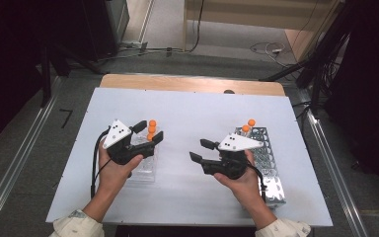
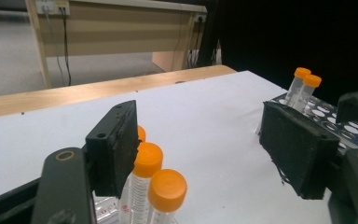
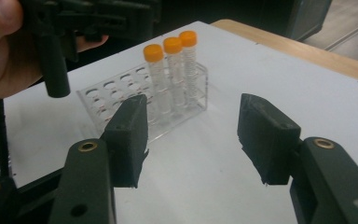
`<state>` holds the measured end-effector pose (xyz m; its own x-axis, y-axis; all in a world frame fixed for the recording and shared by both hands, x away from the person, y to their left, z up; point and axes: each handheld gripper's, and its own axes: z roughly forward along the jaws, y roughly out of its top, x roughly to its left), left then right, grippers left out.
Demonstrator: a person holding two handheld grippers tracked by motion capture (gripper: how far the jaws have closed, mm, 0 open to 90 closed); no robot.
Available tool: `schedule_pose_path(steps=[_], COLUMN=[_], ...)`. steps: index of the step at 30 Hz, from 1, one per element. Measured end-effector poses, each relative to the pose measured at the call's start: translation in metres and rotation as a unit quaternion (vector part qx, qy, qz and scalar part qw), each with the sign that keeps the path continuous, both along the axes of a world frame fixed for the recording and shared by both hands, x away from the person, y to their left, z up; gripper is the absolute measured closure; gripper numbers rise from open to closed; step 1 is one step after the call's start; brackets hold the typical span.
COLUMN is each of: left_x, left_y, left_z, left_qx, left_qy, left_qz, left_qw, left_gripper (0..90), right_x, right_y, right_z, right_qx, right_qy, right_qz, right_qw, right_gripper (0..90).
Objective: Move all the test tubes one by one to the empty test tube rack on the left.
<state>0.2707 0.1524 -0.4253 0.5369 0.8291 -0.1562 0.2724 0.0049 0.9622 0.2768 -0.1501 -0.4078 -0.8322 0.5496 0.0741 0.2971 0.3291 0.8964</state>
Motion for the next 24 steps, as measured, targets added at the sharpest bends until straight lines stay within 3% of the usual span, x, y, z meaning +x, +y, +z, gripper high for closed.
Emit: schedule_pose_path(steps=[11, 20, 24], left_x=[-0.005, -0.007, -0.006], left_y=[-0.009, -0.012, -0.013], left_z=[0.001, 0.001, 0.001], left_qx=[0.007, 0.008, 0.01], left_qy=[0.004, 0.0, 0.001], left_qz=[-0.013, -0.017, -0.02], left_qw=[0.9999, 0.9998, 0.9998], left_gripper=[23.9, 23.7, 21.8], right_x=[0.005, 0.023, 0.033], right_y=[-0.041, -0.076, -0.09], right_z=[0.011, 0.006, 0.001], right_qx=[0.003, -0.011, -0.024], right_qy=[-0.018, -0.026, -0.022], right_qz=[-0.053, -0.115, -0.149], right_qw=[0.9984, 0.9929, 0.9884], right_gripper=[39.6, 37.7, 35.0])
